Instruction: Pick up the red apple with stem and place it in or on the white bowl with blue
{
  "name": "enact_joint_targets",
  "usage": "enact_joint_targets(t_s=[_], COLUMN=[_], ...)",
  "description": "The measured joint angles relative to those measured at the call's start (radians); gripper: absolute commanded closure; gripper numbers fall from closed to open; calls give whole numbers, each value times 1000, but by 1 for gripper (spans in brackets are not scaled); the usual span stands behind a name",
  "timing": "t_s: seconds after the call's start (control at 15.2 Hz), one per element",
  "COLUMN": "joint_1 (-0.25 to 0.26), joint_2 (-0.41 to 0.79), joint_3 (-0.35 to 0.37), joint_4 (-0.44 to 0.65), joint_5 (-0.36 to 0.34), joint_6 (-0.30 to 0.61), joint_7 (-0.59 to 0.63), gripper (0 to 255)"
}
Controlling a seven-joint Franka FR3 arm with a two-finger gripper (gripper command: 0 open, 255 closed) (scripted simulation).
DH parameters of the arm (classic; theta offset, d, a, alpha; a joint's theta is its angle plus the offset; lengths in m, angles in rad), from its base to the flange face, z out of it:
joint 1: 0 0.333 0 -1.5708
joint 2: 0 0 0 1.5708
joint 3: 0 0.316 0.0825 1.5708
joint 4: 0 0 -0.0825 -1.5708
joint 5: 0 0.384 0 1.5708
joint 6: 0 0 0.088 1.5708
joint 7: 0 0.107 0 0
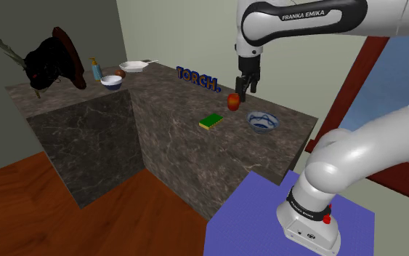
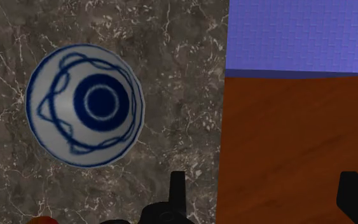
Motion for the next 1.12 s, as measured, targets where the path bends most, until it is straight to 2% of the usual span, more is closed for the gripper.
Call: enact_joint_targets(t_s=[0.66,1.12], joint_1=[-51,-84], joint_2=[341,597], joint_3=[-141,-202], joint_4=[191,378], joint_5=[-16,40], joint_6=[156,217], joint_7=[-150,-248], gripper=[0,0])
